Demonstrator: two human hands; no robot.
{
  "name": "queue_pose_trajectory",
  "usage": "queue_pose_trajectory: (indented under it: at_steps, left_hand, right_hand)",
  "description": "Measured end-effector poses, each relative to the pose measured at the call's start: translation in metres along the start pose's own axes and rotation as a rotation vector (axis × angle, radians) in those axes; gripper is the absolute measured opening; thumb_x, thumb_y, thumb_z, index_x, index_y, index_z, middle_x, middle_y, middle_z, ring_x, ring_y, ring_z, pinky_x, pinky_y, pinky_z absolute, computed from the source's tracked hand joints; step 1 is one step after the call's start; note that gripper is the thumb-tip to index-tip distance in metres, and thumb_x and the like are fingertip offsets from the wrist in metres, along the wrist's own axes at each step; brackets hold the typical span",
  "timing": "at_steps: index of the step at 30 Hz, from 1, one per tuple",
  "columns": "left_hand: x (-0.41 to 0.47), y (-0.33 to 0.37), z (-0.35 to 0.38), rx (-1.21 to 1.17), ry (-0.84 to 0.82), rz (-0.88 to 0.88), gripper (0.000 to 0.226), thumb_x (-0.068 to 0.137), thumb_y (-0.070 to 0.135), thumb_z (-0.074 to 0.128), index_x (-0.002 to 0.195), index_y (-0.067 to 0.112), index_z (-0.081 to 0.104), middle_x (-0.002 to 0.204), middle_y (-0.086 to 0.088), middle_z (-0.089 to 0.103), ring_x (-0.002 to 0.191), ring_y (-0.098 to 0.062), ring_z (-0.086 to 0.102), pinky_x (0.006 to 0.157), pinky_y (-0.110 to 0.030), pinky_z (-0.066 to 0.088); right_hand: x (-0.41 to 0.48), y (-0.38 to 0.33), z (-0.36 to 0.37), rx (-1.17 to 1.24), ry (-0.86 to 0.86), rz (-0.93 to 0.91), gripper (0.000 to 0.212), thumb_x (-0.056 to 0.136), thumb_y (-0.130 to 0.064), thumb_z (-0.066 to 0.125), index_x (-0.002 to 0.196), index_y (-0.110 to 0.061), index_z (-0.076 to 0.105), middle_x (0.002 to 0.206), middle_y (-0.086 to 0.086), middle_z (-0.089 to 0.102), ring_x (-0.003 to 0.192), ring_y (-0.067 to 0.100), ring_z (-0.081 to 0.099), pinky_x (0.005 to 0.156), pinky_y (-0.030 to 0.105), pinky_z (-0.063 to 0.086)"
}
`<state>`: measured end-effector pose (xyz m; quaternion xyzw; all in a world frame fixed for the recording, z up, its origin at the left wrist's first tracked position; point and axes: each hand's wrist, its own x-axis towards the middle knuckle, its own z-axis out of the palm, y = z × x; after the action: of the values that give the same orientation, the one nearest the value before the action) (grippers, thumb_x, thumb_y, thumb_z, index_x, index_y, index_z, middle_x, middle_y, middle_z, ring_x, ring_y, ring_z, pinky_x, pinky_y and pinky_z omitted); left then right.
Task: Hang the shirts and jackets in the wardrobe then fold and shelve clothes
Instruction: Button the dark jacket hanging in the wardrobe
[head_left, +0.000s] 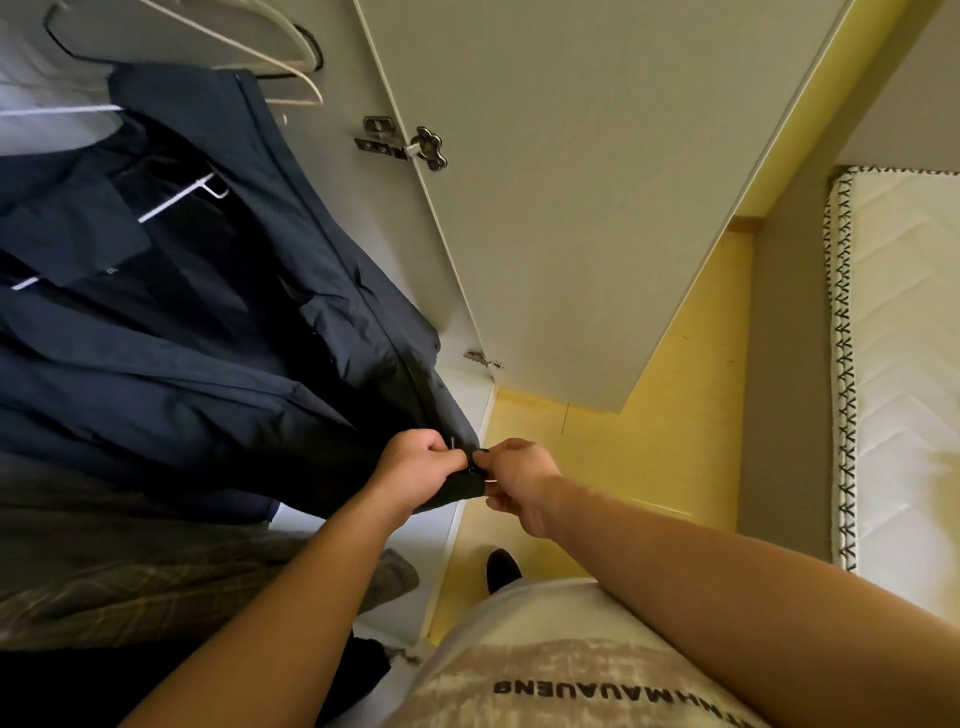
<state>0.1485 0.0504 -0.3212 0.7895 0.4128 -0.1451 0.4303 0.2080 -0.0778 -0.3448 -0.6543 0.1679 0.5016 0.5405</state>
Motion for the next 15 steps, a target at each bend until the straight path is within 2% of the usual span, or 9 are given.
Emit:
queue_pose_trajectory:
  at_steps: [4,6,9,12,13,15]
  left_hand:
    - [0.009,-0.010,0.024,0.112,0.037,-0.029,0.035,0.081,0.021,0.073,0.058,0.017,0.047,0.054,0.003,0.049,0.054,-0.015,0.048,0.051,-0.023,0.037]
    - [0.015,-0.017,0.036,0.157,0.055,-0.064,0.038,0.080,0.023,0.074,0.055,0.016,0.045,0.053,0.003,0.049,0.055,-0.018,0.048,0.051,-0.027,0.039]
    - [0.020,-0.024,0.052,0.242,0.024,-0.068,0.034,0.082,0.026,0.074,0.060,0.017,0.049,0.065,0.002,0.056,0.071,-0.025,0.058,0.066,-0.034,0.048]
    - [0.023,-0.032,0.065,0.343,-0.003,0.013,0.026,0.084,0.024,0.073,0.070,0.020,0.051,0.078,0.000,0.060,0.085,-0.028,0.061,0.067,-0.029,0.043]
    - [0.024,-0.035,0.070,0.388,-0.023,0.041,0.024,0.085,0.023,0.071,0.073,0.019,0.051,0.082,-0.003,0.062,0.087,-0.030,0.061,0.068,-0.031,0.045]
    - [0.025,-0.040,0.081,0.489,-0.080,0.093,0.022,0.088,0.022,0.066,0.078,0.017,0.048,0.088,-0.010,0.064,0.090,-0.035,0.060,0.074,-0.040,0.050]
  right_hand:
    - [0.019,0.025,0.003,0.086,0.076,0.091,0.013,0.096,-0.008,0.052,0.084,-0.011,0.057,0.077,0.009,0.059,0.055,0.018,0.054,0.047,0.026,0.047]
    - [0.028,0.036,0.003,0.104,0.120,0.158,0.017,0.096,-0.005,0.047,0.082,-0.007,0.057,0.077,0.012,0.059,0.052,0.021,0.054,0.041,0.023,0.045]
    - [0.042,0.049,0.000,0.135,0.070,0.189,0.023,0.098,-0.004,0.045,0.078,-0.014,0.050,0.079,0.006,0.057,0.060,0.017,0.059,0.048,0.024,0.051]
    - [0.054,0.067,-0.009,0.170,0.165,0.271,0.023,0.096,0.003,0.047,0.074,-0.004,0.052,0.061,0.011,0.058,0.039,0.022,0.058,0.042,0.027,0.051]
    - [0.058,0.075,-0.011,0.157,0.170,0.282,0.021,0.095,0.002,0.050,0.075,-0.003,0.053,0.062,0.012,0.058,0.040,0.022,0.059,0.043,0.028,0.052]
    - [0.063,0.086,-0.011,0.147,0.125,0.263,0.015,0.095,-0.002,0.054,0.082,-0.009,0.054,0.076,0.009,0.059,0.060,0.020,0.063,0.052,0.027,0.056]
